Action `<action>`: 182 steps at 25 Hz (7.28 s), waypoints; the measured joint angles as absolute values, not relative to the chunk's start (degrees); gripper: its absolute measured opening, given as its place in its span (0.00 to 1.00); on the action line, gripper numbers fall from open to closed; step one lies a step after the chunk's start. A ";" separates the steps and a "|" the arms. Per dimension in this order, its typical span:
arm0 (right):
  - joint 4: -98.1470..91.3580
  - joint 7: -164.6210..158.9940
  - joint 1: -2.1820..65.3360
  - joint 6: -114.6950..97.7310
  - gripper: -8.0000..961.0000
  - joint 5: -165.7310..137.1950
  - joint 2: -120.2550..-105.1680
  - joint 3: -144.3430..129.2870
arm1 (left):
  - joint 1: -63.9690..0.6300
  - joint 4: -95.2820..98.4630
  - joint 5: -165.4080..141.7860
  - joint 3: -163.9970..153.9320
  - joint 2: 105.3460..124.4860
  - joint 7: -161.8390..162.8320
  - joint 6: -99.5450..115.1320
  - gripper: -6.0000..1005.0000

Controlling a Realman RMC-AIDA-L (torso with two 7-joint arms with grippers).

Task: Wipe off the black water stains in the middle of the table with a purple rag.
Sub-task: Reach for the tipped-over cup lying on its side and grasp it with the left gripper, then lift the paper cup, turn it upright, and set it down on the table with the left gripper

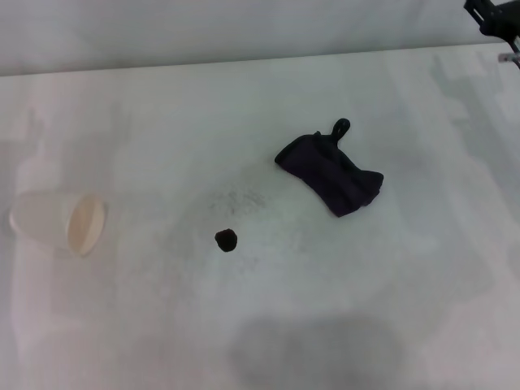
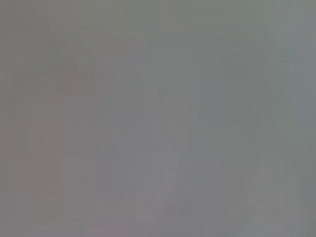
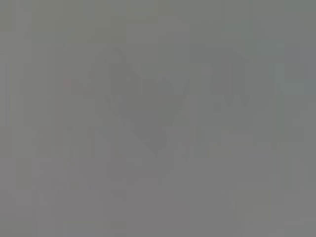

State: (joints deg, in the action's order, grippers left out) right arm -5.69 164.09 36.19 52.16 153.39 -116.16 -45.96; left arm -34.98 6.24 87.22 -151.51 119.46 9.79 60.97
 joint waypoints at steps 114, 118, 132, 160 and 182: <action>-0.85 158.73 38.77 54.34 0.89 153.27 -116.19 -47.46 | -56.07 -44.52 -12.94 -163.12 118.74 22.81 79.63 0.86; -0.62 158.66 38.20 54.51 0.89 153.17 -116.19 -47.46 | -55.86 -43.94 -13.14 -163.12 118.66 23.57 78.68 0.86; -0.16 157.94 37.35 55.54 0.89 152.82 -116.19 -47.96 | -54.08 -43.80 -1.15 -163.04 118.81 29.46 79.67 0.71; -1.01 157.94 35.87 61.47 0.89 152.67 -116.19 -48.16 | -25.69 4.42 65.99 -162.86 119.50 16.12 63.27 0.71; -0.81 157.60 35.86 61.62 0.89 152.67 -116.19 -48.13 | -26.79 7.73 65.04 -162.86 119.63 15.22 52.72 0.71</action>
State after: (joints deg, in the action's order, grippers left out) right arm -0.81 157.60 35.86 61.62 152.67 -116.19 -48.13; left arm -26.79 7.73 65.04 -162.86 119.63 15.22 52.72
